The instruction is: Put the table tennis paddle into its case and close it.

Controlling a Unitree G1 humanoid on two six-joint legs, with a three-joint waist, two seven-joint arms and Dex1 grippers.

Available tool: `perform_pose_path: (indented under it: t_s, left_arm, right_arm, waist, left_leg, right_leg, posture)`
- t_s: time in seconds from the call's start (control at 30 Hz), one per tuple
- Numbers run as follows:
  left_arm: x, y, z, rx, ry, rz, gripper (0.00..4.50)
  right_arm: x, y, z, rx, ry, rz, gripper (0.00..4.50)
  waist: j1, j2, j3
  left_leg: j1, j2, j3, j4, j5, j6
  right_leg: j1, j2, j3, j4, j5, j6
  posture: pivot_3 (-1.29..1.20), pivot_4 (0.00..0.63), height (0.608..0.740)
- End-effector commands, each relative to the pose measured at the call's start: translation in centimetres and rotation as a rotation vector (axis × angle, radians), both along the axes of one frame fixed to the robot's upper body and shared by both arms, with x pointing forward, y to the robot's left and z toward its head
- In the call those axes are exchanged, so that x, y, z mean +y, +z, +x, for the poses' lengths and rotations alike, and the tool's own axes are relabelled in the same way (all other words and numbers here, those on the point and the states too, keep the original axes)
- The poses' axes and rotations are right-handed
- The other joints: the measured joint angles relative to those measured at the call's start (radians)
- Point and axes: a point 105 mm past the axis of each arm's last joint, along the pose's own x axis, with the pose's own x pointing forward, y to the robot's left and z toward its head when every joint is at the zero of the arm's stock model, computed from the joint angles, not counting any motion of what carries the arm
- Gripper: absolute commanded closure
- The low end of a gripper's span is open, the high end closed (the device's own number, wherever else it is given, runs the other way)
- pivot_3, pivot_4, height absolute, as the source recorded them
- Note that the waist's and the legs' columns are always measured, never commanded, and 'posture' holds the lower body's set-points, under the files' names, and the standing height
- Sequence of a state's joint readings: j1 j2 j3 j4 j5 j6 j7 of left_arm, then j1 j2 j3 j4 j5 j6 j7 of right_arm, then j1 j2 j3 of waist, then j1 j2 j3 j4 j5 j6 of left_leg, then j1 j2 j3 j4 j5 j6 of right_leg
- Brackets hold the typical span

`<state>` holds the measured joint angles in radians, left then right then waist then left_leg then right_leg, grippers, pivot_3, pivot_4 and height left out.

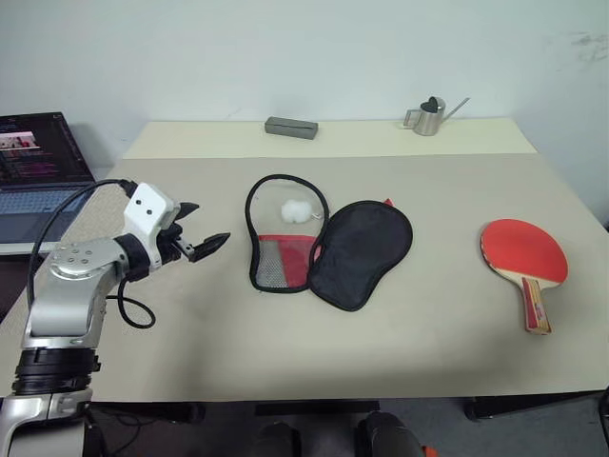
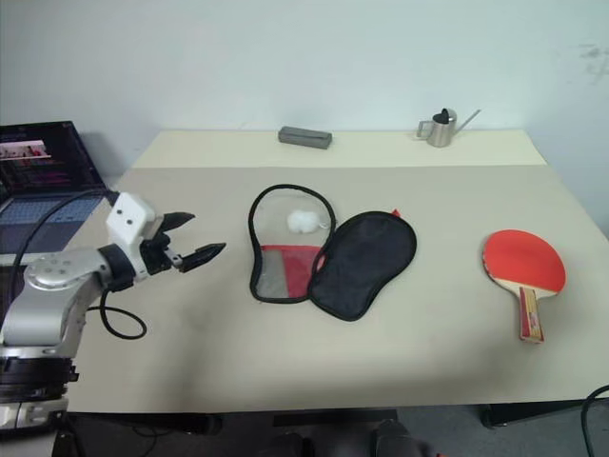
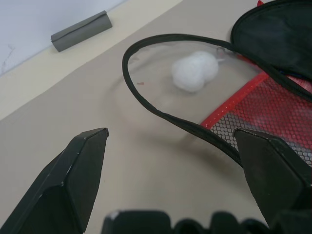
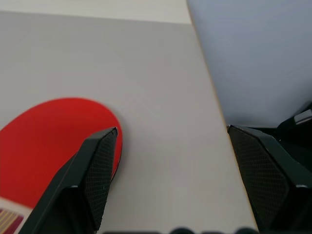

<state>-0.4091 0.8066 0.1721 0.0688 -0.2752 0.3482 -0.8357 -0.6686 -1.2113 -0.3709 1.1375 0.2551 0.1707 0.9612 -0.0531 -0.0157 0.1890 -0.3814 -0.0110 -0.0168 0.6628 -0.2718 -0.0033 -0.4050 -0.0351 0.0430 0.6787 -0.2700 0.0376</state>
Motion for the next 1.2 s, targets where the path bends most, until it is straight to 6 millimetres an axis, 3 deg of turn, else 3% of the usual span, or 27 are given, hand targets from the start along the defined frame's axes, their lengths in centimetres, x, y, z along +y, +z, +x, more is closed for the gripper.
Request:
perform_pose_path:
  t_s: [0.03, 0.27, 0.63, 0.83, 1.2]
  left_arm:
    - [0.3, 0.5, 0.2, -0.032, 0.024, 0.029, 0.0]
    - [1.5, 0.5, 0.4, -0.062, 0.096, -0.005, 0.0]
    - [6.6, 0.4, -0.9, -0.068, 0.212, 0.021, 0.0]
    - [6.8, -0.2, -0.8, -0.058, 0.211, -0.004, 0.0]
    - [6.9, 0.7, -0.2, -0.079, 0.205, -0.004, 0.0]
  right_arm:
    - [0.2, 2.6, -0.1, -0.043, 0.027, -0.06, 0.57]
    - [1.9, 3.4, 1.3, -0.09, 0.101, -0.044, 0.57]
    - [5.0, 3.7, 2.6, -0.14, 0.218, -0.015, 0.57]
    - [5.5, 3.7, 1.9, -0.118, 0.249, -0.023, 0.57]
    - [6.1, 3.5, 1.8, -0.147, 0.267, 0.015, 0.57]
  waist:
    - [0.0, 0.0, 0.0]
    - [0.0, 0.0, 0.0]
    - [0.003, 0.0, 0.0]
    - [0.011, 0.0, 0.0]
    - [0.016, 0.0, 0.0]
  left_leg:
    - [0.0, 0.0, 0.0, 0.0, 0.0, 0.0]
    - [0.0, 0.0, 0.0, 0.0, 0.0, 0.0]
    - [0.0, 0.001, -0.001, 0.0, 0.0, 0.0]
    - [0.0, 0.001, -0.001, 0.0, 0.0, 0.0]
    - [0.0, 0.001, -0.001, 0.0, 0.0, 0.0]
  right_leg:
    - [0.0, 0.0, 0.0, 0.0, 0.0, 0.0]
    - [0.0, 0.0, 0.0, 0.0, 0.0, 0.0]
    - [0.0, -0.001, -0.001, 0.0, 0.0, 0.0]
    - [0.0, -0.001, -0.001, 0.0, 0.0, 0.0]
    - [0.0, -0.001, -0.001, 0.0, 0.0, 0.0]
  posture:
    - [0.0, 0.15, 0.74]
    - [0.0, 0.15, 0.74]
    - [0.0, 0.15, 0.74]
    - [0.0, 0.15, 0.74]
    - [0.0, 0.15, 0.74]
